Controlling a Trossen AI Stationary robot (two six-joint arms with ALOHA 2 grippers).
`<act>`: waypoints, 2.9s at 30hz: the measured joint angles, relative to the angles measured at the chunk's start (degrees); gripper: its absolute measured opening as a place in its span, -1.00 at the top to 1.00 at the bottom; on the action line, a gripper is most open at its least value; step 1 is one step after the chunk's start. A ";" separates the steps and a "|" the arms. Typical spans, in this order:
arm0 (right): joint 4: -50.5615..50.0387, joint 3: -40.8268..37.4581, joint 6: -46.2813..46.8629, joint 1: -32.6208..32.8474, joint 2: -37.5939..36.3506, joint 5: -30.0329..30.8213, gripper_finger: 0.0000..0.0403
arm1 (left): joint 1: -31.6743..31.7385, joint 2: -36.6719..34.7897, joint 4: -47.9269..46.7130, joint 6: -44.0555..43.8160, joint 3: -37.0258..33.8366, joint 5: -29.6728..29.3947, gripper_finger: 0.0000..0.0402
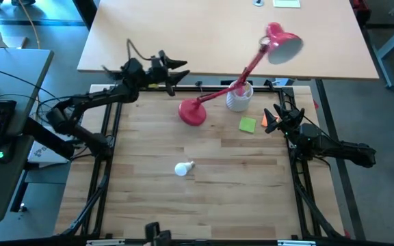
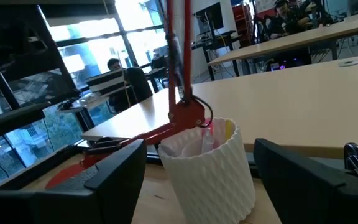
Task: Screw lightbulb
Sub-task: Adjust the red lamp
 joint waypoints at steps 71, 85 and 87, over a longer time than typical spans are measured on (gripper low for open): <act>0.02 0.00 0.00 0.00 0.00 -0.01 -0.47 | -0.04 4.61 -11.34 6.01 1.62 1.44 0.05; 0.02 0.01 0.00 0.00 0.02 -0.02 -0.47 | -16.07 5.65 -21.11 19.48 6.15 -22.60 0.05; 0.02 0.00 0.01 0.00 0.00 0.02 -0.47 | -19.51 7.62 -28.33 20.04 12.21 -26.56 0.05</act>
